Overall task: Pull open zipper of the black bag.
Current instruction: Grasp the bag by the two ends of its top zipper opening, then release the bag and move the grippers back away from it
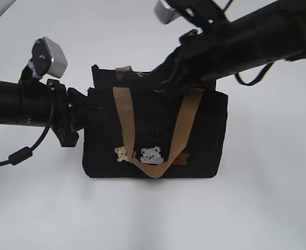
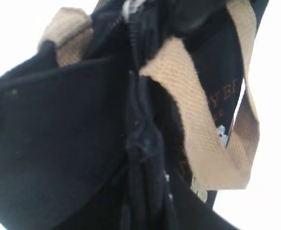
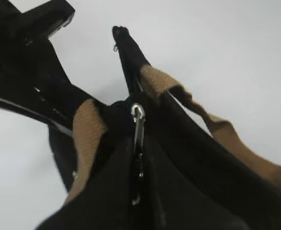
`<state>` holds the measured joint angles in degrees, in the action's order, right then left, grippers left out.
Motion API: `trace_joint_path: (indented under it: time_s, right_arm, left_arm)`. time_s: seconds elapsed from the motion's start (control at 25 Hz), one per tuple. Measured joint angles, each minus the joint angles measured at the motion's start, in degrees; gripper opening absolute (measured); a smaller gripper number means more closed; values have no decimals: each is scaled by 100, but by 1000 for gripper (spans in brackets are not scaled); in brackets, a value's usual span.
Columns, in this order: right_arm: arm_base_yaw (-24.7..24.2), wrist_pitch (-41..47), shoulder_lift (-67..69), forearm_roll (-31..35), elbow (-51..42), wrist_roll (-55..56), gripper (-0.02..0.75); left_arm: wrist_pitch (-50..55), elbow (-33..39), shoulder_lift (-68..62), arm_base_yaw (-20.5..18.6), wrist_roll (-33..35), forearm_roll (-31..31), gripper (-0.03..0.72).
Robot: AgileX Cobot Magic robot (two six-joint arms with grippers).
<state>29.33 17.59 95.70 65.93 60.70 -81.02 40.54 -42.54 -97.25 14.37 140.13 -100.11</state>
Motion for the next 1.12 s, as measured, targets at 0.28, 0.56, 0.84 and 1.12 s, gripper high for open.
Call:
trace_joint_path:
  time_s: [0.28, 0.56, 0.84, 1.12]
  right_arm:
    - [-2004, 2680, -656, -1526, 0, 2509, 9]
    - [-2486, 3017, -819, -1911, 0, 3996, 71]
    - [-2492, 4259, -1330, -2051, 0, 4368, 563]
    - [-2492, 4916, -2588, -3809, -200, 5924, 550]
  left_arm:
    - [154, -22, 0, 69, 0, -18, 62]
    - [-66, -22, 0, 63, -256, -22, 62]
    - [-371, -16, 437, 38, -3380, 1333, 343]
    - [-855, -12, 2010, 22, -9742, 5868, 232]
